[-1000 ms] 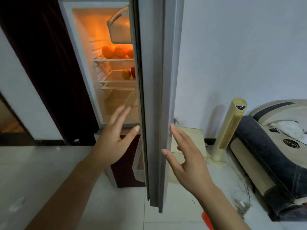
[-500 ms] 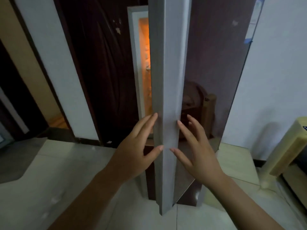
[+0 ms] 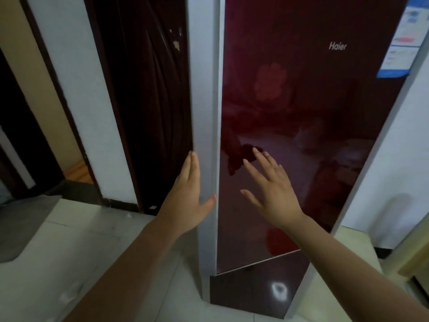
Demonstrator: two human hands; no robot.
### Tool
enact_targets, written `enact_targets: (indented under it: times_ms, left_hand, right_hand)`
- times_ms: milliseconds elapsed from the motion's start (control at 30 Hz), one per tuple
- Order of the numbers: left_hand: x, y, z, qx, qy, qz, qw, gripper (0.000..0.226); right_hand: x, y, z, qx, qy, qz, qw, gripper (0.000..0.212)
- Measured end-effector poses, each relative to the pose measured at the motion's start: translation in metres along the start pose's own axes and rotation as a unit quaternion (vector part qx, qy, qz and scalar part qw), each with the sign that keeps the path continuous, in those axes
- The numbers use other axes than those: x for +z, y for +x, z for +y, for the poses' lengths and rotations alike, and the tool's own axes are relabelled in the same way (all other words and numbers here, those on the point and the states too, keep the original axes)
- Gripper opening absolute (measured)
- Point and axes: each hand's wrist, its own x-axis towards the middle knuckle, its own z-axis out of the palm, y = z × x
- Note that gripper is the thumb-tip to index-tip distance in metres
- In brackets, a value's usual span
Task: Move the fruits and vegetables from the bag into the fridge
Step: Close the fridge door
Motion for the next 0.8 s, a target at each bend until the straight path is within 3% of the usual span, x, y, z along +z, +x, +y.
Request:
enact_targets:
  times_ms: [200, 367, 800]
  left_hand:
    - [0.014, 0.056, -0.037, -0.025, 0.036, 0.026, 0.999, 0.096]
    - [0.036, 0.107, -0.052, 0.053, 0.191, 0.077, 0.977, 0.090]
    - [0.087, 0.209, -0.089, 0.072, 0.232, 0.051, 0.969, 0.091]
  right_hand:
    - [0.043, 0.041, 0.035, 0.010, -0.060, -0.002, 0.998, 0.073]
    - [0.064, 0.071, 0.063, -0.011, -0.062, 0.036, 0.997, 0.074]
    - [0.097, 0.114, 0.120, 0.003, -0.104, 0.064, 0.993, 0.076]
